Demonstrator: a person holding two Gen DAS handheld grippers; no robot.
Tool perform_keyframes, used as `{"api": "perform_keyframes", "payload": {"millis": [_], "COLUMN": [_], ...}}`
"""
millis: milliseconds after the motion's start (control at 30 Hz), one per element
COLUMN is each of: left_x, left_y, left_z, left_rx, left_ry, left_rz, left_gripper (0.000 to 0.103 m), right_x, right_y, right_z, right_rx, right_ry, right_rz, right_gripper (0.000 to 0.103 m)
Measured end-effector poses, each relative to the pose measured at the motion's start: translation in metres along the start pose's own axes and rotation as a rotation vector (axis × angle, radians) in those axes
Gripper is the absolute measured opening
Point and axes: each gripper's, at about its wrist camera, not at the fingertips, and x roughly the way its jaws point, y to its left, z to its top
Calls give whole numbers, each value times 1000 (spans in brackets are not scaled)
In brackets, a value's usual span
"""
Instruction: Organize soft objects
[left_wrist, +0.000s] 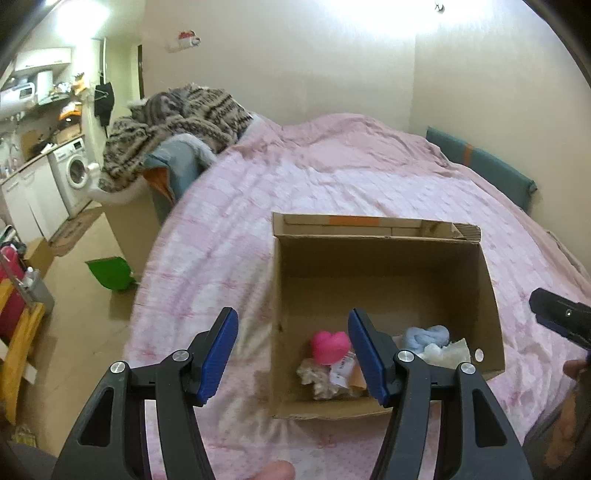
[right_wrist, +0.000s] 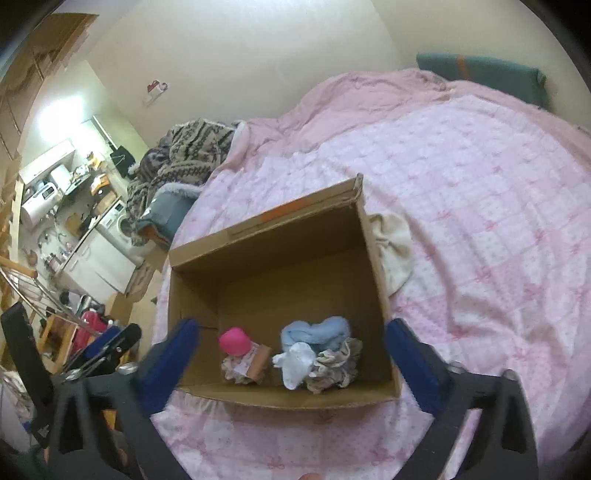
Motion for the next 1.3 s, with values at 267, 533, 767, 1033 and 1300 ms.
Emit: {"api": "perform_keyframes", "payload": {"millis": [267,533,767,1033,1300], "left_x": [-30,-64,-67,-66,-47], "left_y": [14,14,15,6,12], "left_z": [-9,-22,-42,-61,-59], "left_rx": [-41,-24,-51,-32,-84], "left_ry": [-19,-51,2,23,72], "left_rz": [-13,-34,18,-9,-14], "left_gripper": [82,99,99,99,99], "right_x": [-31,-48,-53,-34,-19], "right_y": [13,29,40,46,47], "right_z": [-5,-25,-50,-66,-71], "right_rx": [-42,-122,-194,-235,-238], "right_ry": [-94,-95,-124,-67,-24], "right_rz": [-68,-96,-158,-193,-202], "right_gripper": [103,103,103,103,103]}}
